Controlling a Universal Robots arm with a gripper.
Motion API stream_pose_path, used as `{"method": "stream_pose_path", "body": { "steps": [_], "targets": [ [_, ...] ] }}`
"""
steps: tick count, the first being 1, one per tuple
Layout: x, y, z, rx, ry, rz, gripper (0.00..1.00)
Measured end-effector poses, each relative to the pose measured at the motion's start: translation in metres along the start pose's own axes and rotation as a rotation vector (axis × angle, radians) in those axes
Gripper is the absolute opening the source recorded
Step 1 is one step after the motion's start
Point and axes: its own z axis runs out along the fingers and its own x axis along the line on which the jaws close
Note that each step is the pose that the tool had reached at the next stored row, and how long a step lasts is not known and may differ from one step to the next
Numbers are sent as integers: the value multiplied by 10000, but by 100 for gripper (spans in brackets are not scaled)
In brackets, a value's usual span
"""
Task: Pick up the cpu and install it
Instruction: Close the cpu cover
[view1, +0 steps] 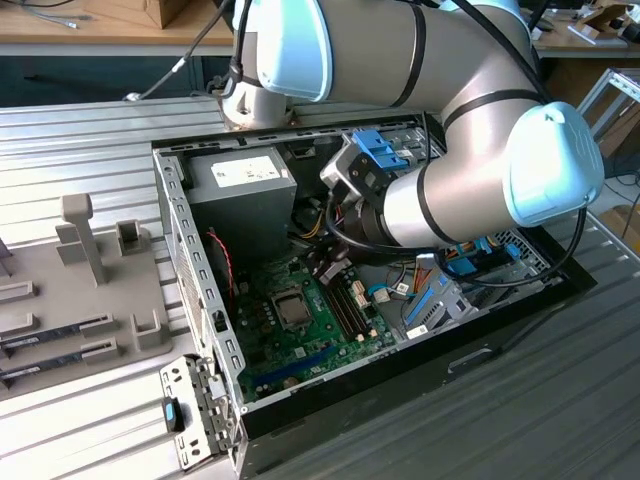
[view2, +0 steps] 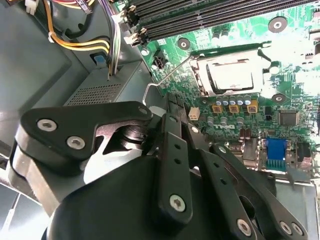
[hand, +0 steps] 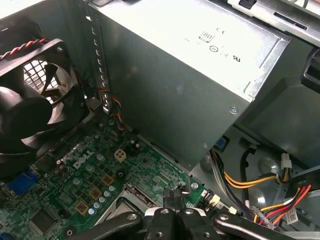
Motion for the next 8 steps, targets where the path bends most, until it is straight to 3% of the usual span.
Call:
{"method": "stream_pose_path", "body": {
  "steps": [3,4,6,7,8],
  "targets": [
    [-18,-14,-4,-3,1,9,11],
    [-73,-53,-18,-9,24,25,11],
    [-122,-57,-16,200,178,96,11],
    [-154,-38,1,423,335,162,11],
    [-184,-7,22,491,386,183,11]
  ]
}}
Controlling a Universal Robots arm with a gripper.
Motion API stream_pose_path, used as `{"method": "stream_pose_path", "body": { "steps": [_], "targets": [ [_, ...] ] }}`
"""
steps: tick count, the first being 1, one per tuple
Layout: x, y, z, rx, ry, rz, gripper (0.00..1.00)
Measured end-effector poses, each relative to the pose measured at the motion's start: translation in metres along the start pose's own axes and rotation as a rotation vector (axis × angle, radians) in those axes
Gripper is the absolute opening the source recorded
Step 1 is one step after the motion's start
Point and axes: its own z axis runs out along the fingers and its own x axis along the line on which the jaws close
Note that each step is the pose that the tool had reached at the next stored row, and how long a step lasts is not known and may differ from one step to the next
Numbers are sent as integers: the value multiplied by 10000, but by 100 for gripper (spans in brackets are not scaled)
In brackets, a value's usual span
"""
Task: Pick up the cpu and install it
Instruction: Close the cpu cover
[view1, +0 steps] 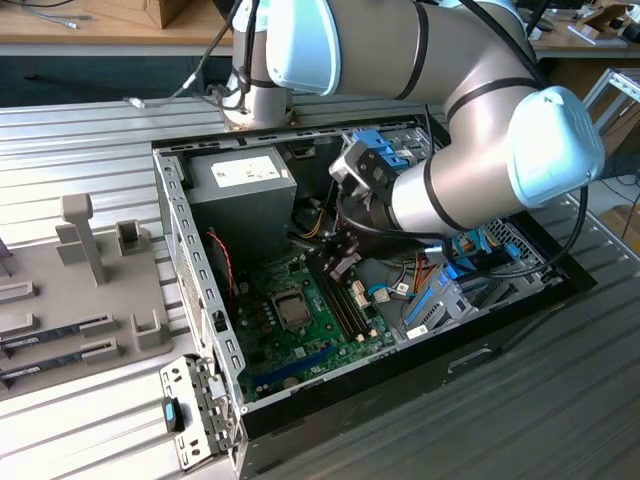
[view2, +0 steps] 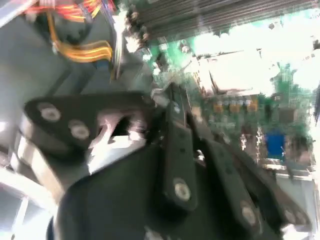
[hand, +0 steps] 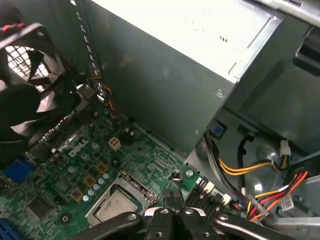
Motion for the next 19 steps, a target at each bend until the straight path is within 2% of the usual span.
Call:
{"method": "stream_pose_path", "body": {
  "steps": [3,4,6,7,8,9,10,11,12,13,14,15,16,17,18,19],
  "targets": [
    [-50,57,30,-10,-8,-4,11],
    [-75,85,42,29,19,12,11],
    [-137,146,76,153,107,49,11],
    [-170,178,94,287,201,91,11],
    [-188,190,102,487,345,155,11],
    [-194,193,103,622,445,199,11],
    [-201,194,105,813,584,260,11],
    [-205,195,105,959,692,309,11],
    [-210,197,106,1155,834,373,11],
    [-213,199,108,1274,920,411,11],
    [-219,204,110,1520,1096,488,11],
    [-220,206,111,1644,1184,528,11],
    [-223,208,113,1872,1345,599,11],
    [-223,209,113,2181,1563,697,11],
    [-224,208,114,2275,1628,726,11],
    [-224,208,115,2323,1661,743,11]
  ]
}}
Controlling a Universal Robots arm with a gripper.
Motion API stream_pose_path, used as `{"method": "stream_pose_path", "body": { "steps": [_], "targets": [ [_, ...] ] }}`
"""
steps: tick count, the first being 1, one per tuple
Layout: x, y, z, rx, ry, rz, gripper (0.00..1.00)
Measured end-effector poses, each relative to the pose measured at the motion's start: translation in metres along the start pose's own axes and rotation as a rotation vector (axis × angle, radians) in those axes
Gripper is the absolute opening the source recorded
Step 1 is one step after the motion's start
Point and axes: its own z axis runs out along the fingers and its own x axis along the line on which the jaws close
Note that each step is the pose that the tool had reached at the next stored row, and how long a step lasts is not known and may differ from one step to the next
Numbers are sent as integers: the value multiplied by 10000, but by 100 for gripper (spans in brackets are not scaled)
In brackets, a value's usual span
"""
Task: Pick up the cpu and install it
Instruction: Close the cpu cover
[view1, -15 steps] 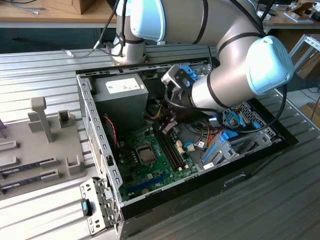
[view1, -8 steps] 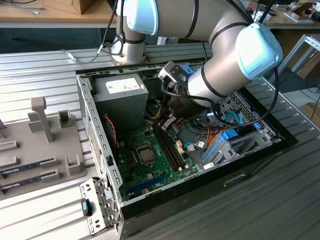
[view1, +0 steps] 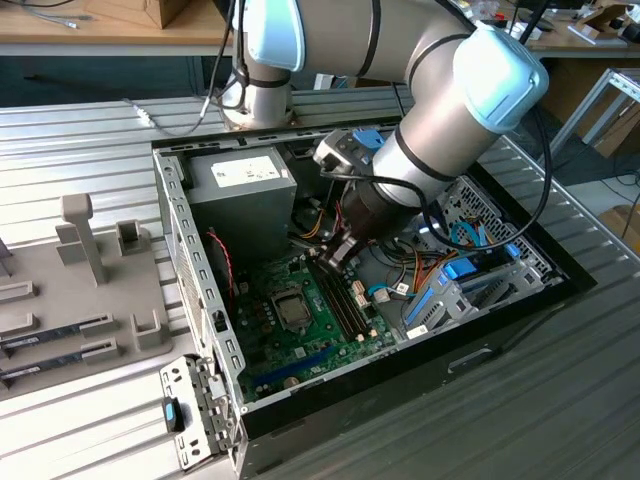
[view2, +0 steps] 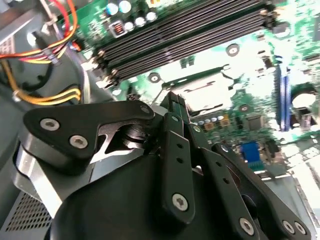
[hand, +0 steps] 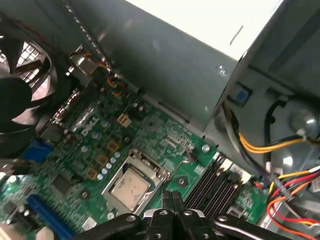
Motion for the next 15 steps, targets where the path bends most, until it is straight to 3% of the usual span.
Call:
{"method": "stream_pose_path", "body": {
  "steps": [2,6,8,10,11,12,15],
  "targets": [
    [1,1,0,73,51,27,11],
    [1,0,-1,91,63,34,11],
    [4,2,3,472,-382,-23,11],
    [9,6,5,944,-933,-95,11],
    [14,9,6,1105,-1131,-121,11],
    [16,11,8,1196,-1254,-139,11],
    [16,11,8,1213,-1278,-143,11]
  ]
}}
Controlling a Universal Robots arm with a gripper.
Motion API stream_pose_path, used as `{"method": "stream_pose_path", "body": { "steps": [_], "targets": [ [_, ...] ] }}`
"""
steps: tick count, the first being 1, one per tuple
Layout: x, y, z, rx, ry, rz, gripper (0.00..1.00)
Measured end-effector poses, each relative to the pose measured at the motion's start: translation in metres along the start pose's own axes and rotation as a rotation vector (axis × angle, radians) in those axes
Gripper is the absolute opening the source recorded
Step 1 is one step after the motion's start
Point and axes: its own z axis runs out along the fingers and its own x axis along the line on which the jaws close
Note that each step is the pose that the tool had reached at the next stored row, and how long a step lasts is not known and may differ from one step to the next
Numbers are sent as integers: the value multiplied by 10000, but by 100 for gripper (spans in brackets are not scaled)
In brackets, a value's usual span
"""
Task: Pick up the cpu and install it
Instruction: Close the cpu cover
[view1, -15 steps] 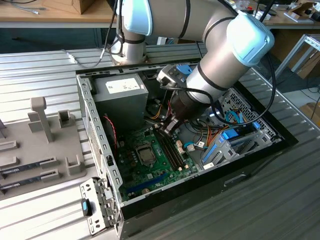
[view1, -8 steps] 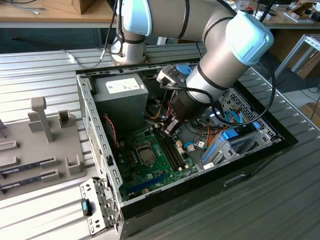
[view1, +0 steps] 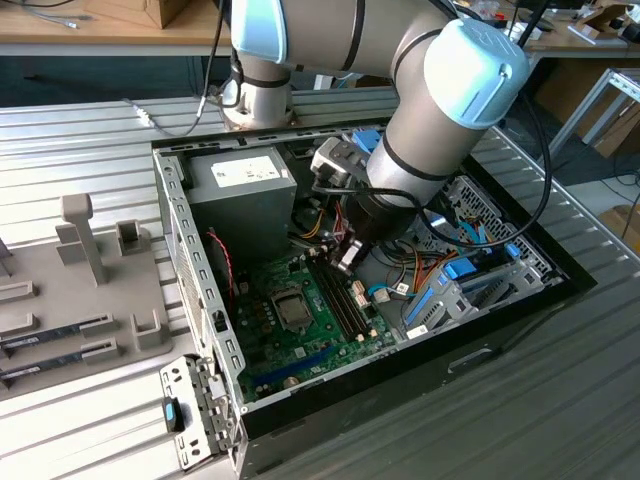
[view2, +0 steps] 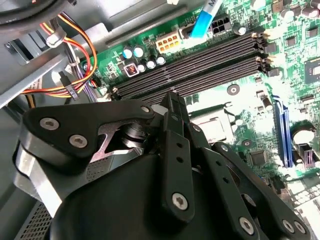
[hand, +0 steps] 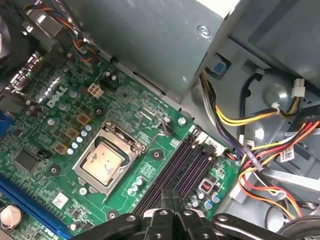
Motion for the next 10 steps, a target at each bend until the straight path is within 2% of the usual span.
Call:
{"method": "stream_pose_path", "body": {
  "steps": [2,8,10],
  "targets": [
    [1,0,-1,8,20,-110,11],
    [1,0,0,9,200,-1556,11],
    [-5,7,0,6,223,-1754,11]
  ]
}}
